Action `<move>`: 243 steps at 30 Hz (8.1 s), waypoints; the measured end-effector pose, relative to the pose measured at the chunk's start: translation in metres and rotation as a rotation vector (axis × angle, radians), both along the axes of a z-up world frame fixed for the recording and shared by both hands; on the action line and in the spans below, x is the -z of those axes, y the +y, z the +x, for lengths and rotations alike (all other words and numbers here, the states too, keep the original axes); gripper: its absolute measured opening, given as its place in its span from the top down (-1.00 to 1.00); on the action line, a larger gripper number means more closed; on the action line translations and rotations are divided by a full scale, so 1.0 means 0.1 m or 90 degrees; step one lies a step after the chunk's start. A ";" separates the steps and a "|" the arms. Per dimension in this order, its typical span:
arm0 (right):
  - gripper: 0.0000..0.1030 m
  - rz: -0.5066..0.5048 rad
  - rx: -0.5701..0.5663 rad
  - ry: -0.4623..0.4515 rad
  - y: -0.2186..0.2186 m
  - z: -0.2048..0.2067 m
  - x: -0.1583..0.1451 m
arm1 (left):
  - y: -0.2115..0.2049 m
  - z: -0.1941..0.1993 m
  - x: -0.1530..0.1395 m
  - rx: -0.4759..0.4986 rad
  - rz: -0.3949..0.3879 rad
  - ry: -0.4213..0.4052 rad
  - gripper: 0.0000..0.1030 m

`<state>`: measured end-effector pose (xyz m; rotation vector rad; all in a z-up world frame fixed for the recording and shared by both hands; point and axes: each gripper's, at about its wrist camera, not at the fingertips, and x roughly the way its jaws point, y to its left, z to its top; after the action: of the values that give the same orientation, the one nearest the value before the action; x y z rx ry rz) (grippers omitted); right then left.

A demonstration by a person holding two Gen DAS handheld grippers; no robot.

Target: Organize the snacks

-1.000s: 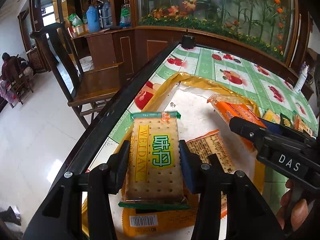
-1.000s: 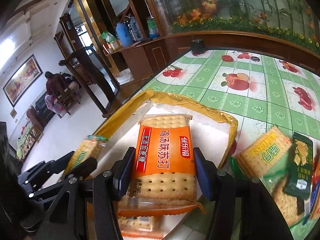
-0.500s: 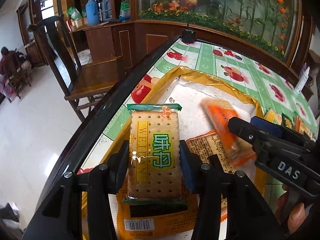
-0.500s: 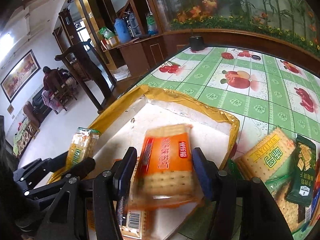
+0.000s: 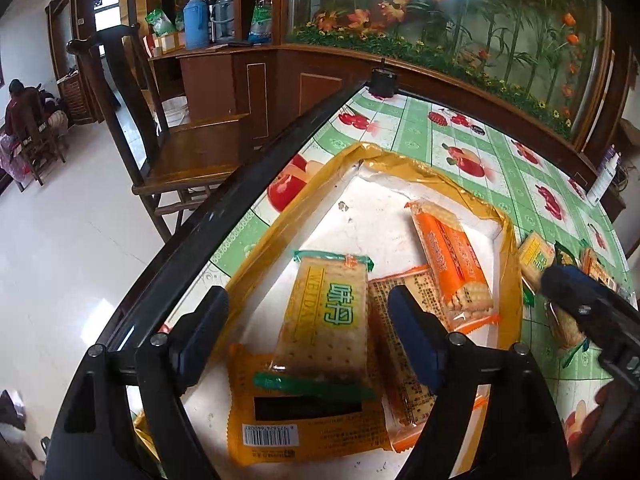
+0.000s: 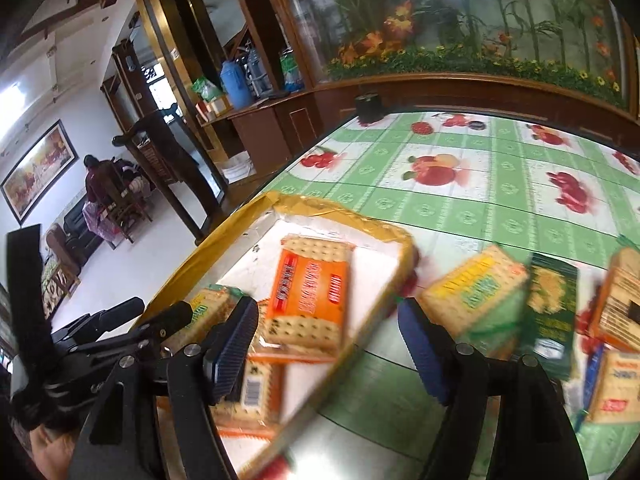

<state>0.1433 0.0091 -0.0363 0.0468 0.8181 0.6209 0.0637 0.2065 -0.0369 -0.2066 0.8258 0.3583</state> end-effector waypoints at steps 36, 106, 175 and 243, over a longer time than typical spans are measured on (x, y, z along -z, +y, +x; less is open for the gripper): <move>-0.79 -0.080 0.153 0.004 -2.31 -0.22 0.14 | -1.79 0.34 0.01 0.233 0.000 0.025 -0.59; -0.84 -0.316 -0.111 0.112 -2.08 -0.52 0.45 | -1.99 0.39 0.33 0.436 0.018 0.171 0.06; -0.08 -0.033 -0.124 -0.001 -0.78 -0.89 -0.30 | -0.86 -0.64 -0.39 0.187 0.003 -0.037 0.09; -0.69 0.002 0.047 0.018 -1.03 -0.23 -0.13 | -0.73 -0.30 -0.29 0.103 0.031 0.012 -0.62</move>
<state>0.1199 -0.0938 -0.0229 0.0885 0.8390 0.5534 0.0333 0.1336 -0.0083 -0.0911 0.8451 0.2285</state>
